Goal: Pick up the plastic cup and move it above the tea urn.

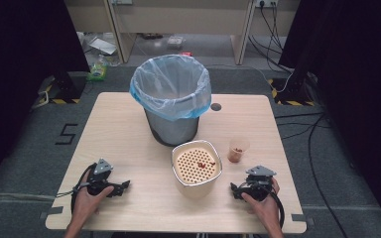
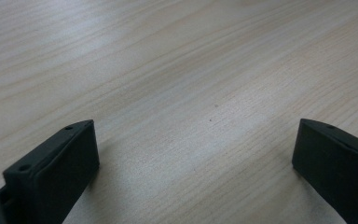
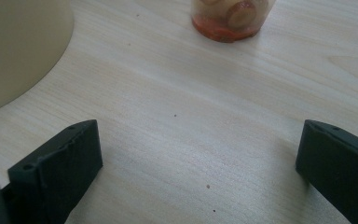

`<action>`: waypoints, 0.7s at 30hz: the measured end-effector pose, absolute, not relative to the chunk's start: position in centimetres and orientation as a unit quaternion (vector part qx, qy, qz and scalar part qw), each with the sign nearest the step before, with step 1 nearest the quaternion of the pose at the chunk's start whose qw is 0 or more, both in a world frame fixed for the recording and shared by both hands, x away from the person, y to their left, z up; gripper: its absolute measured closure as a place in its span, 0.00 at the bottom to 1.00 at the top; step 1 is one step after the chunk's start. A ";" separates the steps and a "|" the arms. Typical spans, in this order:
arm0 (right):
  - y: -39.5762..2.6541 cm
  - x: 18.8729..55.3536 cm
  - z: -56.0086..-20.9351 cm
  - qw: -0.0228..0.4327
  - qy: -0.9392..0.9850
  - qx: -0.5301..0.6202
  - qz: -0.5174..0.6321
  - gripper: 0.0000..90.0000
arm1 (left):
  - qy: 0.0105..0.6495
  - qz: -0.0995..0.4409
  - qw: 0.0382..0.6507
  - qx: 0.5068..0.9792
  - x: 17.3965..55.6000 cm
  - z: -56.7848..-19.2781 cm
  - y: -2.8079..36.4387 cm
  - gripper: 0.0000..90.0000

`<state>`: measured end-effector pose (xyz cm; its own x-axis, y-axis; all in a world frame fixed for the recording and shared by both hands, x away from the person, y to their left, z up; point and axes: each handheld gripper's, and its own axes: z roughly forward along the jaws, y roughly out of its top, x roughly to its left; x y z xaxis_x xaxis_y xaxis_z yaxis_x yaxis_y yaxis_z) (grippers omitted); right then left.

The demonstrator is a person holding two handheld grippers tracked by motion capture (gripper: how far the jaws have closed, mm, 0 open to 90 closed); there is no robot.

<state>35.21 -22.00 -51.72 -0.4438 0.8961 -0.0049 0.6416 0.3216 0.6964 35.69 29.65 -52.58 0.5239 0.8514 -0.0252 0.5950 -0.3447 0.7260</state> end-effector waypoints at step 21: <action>-23.3 34.7 -49.2 0.207 0.753 0.509 0.362 0.19 | 0.452 0.183 0.351 0.799 35.7 -52.6 29.7 0.00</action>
<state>34.66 -23.29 -49.23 -0.3950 0.9169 0.0570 0.6168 0.2187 0.7562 35.68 29.66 -52.57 0.5241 0.8513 -0.0251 0.5951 -0.3450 0.7258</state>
